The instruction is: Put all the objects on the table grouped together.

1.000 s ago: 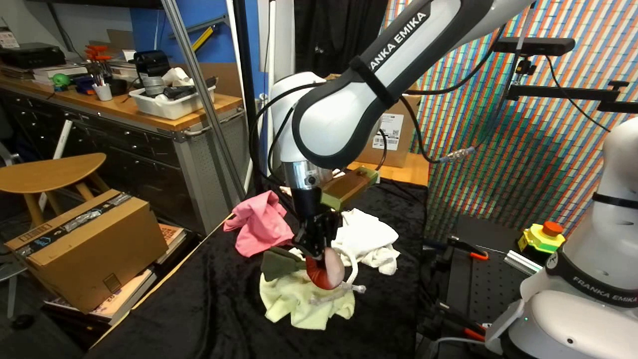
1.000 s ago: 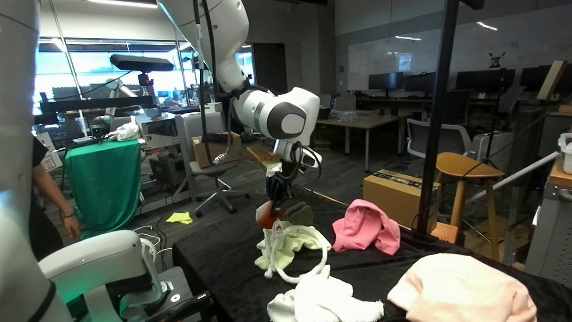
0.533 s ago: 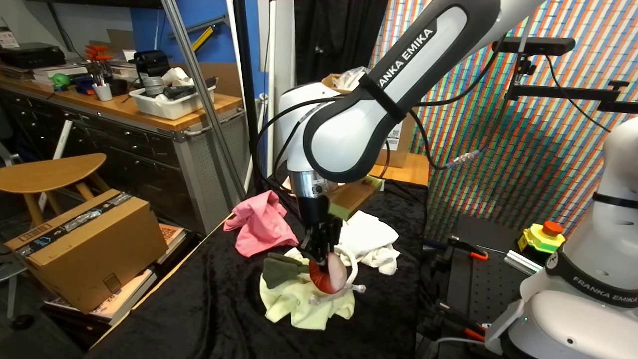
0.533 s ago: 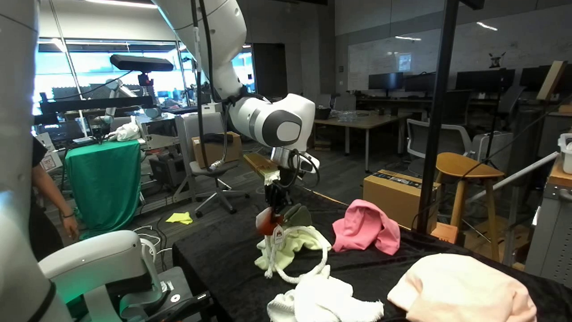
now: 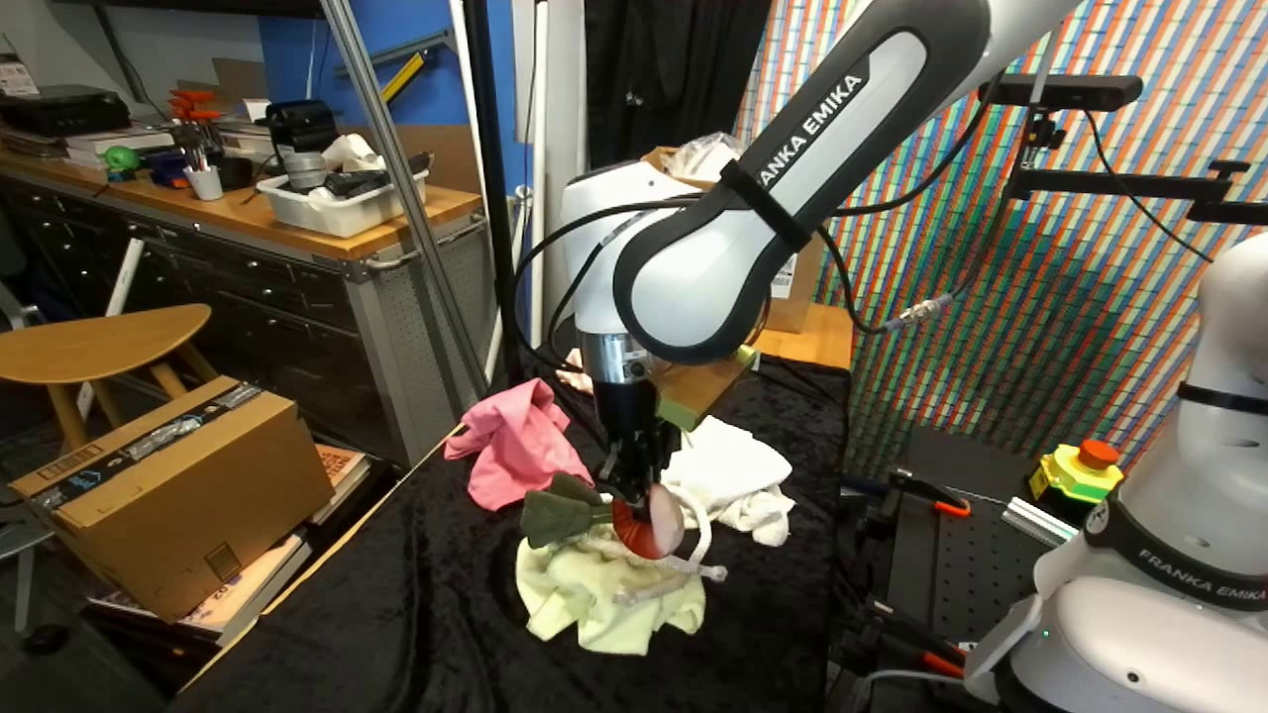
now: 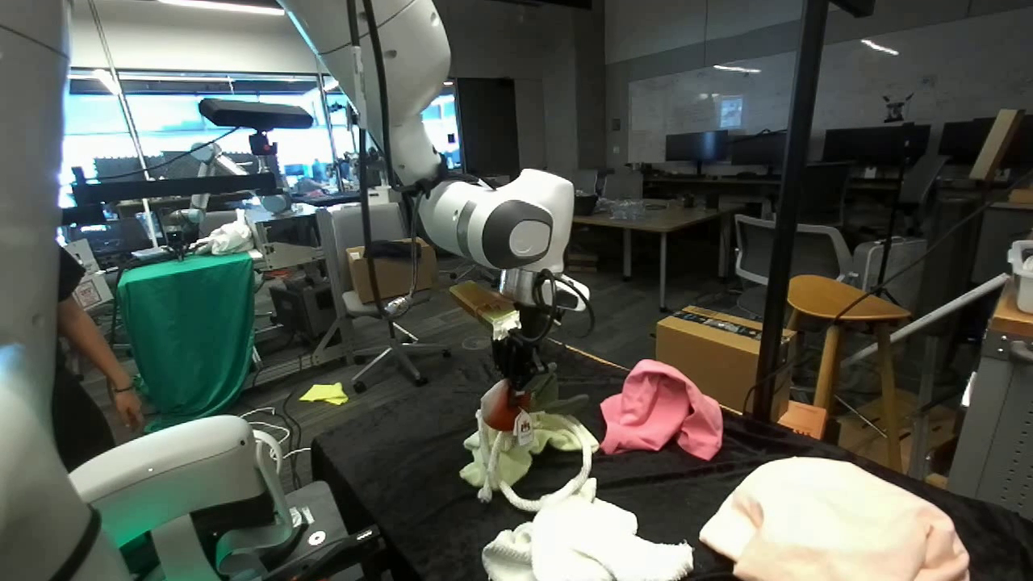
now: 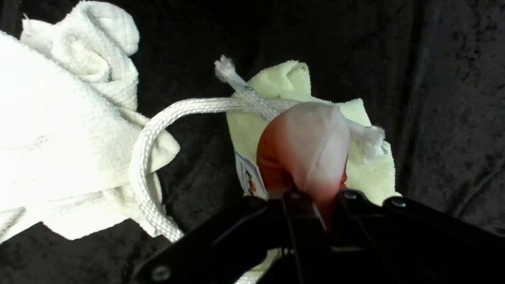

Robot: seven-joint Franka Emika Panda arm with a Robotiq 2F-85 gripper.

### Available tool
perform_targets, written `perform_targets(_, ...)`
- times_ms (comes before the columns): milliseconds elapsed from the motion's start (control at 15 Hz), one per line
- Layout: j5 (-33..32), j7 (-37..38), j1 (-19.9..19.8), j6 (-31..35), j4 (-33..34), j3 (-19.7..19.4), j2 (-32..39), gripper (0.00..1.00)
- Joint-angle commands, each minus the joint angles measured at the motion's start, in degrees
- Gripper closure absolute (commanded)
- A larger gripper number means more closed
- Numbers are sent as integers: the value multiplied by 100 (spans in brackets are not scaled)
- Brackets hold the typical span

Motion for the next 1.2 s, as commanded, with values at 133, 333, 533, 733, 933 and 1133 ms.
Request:
perform_targets(133, -200, 66, -47, 221, -61, -86, -61, 56)
perform_targets(333, -153, 73, -77, 316, -84, -109, -87, 31)
perform_targets(533, -111, 66, -130, 407, -121, -127, -122, 9)
perform_targets(733, -116, 104, -170, 516, -156, -163, -146, 0)
perform_targets(933, -129, 191, -211, 646, -269, -226, -209, 0)
perform_targets(1133, -60, 347, -291, 835, -506, -315, -325, 0)
